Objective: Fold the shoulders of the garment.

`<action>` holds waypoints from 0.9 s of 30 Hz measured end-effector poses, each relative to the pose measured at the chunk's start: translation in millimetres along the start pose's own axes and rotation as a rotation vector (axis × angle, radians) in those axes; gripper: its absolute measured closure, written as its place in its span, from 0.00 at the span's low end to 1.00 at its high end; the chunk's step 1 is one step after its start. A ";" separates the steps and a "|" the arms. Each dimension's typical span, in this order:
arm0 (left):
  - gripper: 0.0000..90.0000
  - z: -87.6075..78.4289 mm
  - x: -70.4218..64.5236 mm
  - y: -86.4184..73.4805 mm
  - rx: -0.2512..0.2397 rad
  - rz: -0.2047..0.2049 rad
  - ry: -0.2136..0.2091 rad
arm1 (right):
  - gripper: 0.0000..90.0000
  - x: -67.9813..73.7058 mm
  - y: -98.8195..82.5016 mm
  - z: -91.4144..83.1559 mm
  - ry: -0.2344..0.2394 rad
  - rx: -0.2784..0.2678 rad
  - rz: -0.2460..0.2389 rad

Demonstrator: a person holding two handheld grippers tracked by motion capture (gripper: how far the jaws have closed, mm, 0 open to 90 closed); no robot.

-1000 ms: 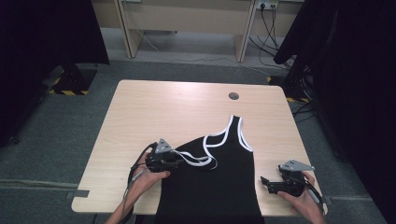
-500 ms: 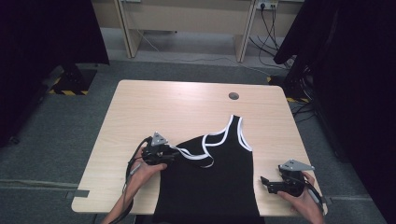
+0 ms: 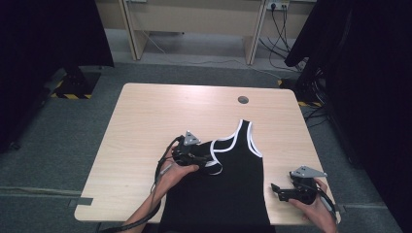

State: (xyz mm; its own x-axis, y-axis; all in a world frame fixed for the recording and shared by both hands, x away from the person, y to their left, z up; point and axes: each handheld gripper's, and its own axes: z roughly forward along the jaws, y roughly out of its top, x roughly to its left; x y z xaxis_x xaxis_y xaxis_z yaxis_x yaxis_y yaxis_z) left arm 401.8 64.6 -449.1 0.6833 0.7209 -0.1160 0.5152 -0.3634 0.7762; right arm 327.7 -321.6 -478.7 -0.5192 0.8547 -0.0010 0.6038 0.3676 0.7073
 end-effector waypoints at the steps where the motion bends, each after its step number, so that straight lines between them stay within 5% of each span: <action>1: 0.40 0.1 -2.1 -2.2 0.012 0.013 -0.005 | 0.12 0.0 0.0 0.0 0.000 0.000 0.000; 9: 0.40 -9.0 -9.9 -42.3 0.079 0.065 0.012 | 0.12 0.1 0.0 0.0 0.001 0.000 0.000; 10: 0.40 -9.5 -9.4 -45.8 0.057 0.069 0.013 | 0.12 0.0 0.0 0.0 0.001 0.000 0.000; 16: 0.38 -13.6 -11.8 -49.2 0.046 0.084 0.028 | 0.12 0.2 0.3 0.2 0.001 0.001 0.002; 21: 0.34 -26.9 -11.1 -44.4 -0.016 0.084 0.038 | 0.12 0.3 0.4 0.3 0.001 0.001 0.002; 27: 0.30 -43.5 1.5 -47.6 -0.043 0.040 0.058 | 0.12 0.2 0.4 0.3 0.001 0.001 0.002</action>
State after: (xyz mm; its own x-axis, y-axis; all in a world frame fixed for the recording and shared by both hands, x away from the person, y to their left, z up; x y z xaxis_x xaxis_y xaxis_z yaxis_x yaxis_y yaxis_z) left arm 355.8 108.7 -459.2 0.6715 0.7394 -0.0493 0.4642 -0.3679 0.8057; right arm 328.0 -321.1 -478.7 -0.5184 0.8551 0.0013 0.6055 0.3660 0.7067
